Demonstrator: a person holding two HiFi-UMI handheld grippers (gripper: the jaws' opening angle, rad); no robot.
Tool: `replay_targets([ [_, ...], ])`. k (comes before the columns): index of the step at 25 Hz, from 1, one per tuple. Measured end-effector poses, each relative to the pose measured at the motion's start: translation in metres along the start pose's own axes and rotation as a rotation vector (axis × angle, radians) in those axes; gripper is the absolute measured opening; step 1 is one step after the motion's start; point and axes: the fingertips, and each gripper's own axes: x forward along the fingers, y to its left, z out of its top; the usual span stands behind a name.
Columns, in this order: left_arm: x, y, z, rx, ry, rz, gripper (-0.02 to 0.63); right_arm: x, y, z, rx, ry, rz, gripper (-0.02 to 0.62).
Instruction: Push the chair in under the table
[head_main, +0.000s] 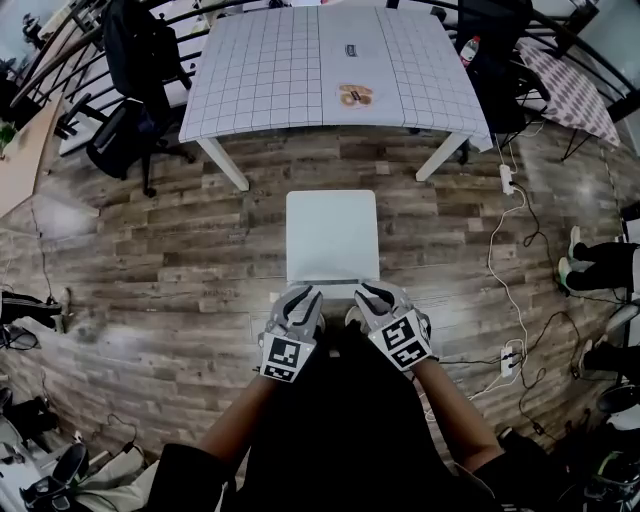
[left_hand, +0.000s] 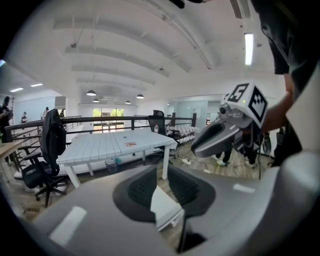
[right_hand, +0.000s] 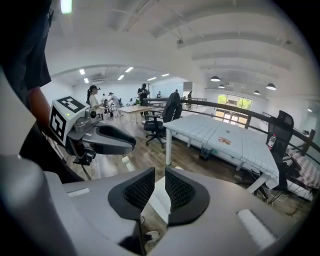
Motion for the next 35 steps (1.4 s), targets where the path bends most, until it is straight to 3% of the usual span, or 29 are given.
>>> replay_targets([
  [3,0.01,-0.009,-0.026,0.013,0.071,-0.095,0.1,0.016,0.009,-0.02,-0.066,0.071,0.082,0.083],
  [6,0.02,-0.015,-0.048,0.04,0.135,-0.182,0.158,0.03,0.013,-0.042,-0.128,0.129,0.112,0.089],
  [10,0.033,-0.011,-0.069,0.084,0.211,-0.2,0.192,0.044,0.011,-0.065,-0.172,0.187,0.128,0.111],
  [14,0.045,-0.014,-0.094,0.152,0.343,-0.268,0.247,0.057,0.008,-0.081,-0.225,0.246,0.145,0.15],
  [19,0.035,-0.02,-0.12,0.274,0.454,-0.334,0.261,0.068,0.034,-0.097,-0.346,0.332,0.193,0.178],
  [24,0.063,-0.023,-0.131,0.344,0.53,-0.387,0.267,0.088,0.015,-0.129,-0.44,0.406,0.205,0.179],
  [30,0.07,-0.028,-0.161,0.471,0.656,-0.452,0.276,0.105,0.015,-0.143,-0.469,0.44,0.237,0.178],
  [35,0.076,-0.035,-0.172,0.507,0.704,-0.483,0.275,0.113,0.02,-0.142,-0.486,0.452,0.273,0.172],
])
